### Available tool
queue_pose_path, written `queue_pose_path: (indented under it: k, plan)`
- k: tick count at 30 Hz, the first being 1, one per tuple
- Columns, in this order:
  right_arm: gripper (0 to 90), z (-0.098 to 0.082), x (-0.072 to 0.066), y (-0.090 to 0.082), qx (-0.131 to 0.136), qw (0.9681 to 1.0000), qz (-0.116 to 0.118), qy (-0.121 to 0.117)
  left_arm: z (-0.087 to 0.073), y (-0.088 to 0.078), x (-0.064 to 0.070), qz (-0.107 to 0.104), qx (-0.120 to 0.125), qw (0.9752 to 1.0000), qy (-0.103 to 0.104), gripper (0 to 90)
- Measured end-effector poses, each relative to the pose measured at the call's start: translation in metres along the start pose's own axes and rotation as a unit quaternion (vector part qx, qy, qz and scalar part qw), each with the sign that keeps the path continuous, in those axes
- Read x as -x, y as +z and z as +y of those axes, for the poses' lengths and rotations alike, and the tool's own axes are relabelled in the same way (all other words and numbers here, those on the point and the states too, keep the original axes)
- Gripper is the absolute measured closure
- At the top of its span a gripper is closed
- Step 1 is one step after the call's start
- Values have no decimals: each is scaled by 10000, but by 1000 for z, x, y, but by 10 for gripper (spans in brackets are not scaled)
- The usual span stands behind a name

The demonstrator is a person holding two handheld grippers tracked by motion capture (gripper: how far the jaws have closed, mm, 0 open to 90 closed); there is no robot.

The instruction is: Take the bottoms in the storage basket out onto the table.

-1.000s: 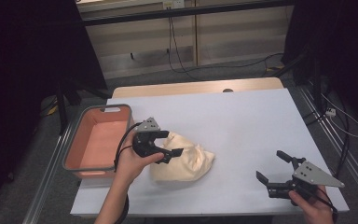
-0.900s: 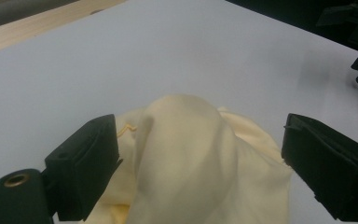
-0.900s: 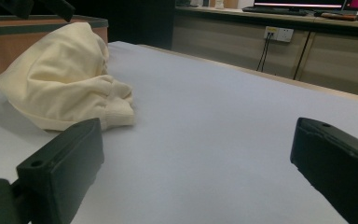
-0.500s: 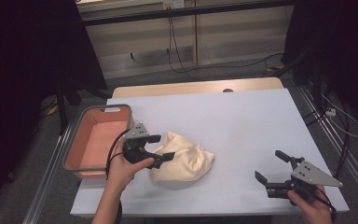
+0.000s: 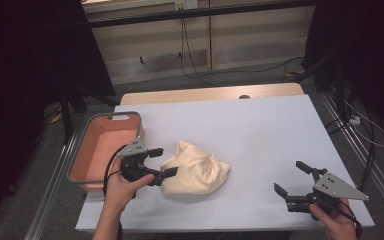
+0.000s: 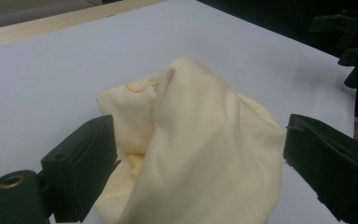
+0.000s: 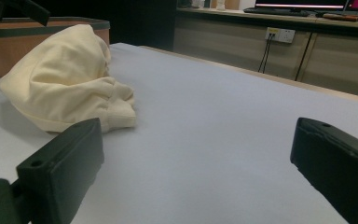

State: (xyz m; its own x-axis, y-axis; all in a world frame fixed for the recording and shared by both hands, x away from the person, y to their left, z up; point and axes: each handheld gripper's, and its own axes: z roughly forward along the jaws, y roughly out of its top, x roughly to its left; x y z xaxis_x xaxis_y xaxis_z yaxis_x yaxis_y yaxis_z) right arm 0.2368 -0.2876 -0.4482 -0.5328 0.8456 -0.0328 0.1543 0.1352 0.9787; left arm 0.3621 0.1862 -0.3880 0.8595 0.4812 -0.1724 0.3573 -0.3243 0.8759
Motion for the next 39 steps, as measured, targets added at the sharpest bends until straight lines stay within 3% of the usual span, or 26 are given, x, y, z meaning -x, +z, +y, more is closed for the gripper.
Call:
queue_pose_path:
  k: [18, 28, 39]
  plan:
    - [24, 0, 0, 1, -3, 10000, -10, 19, -18, -25, -5, 145, 321, 9993, -89, 80]
    - [24, 0, -1, 1, -9, 10000, 2, 12, -20, -39, -8, 261, 541, 9982, -17, 77]
    - [24, 0, 0, 1, -2, 10000, -8, 9, -29, -46, -13, 319, 549, 9980, -17, 77]
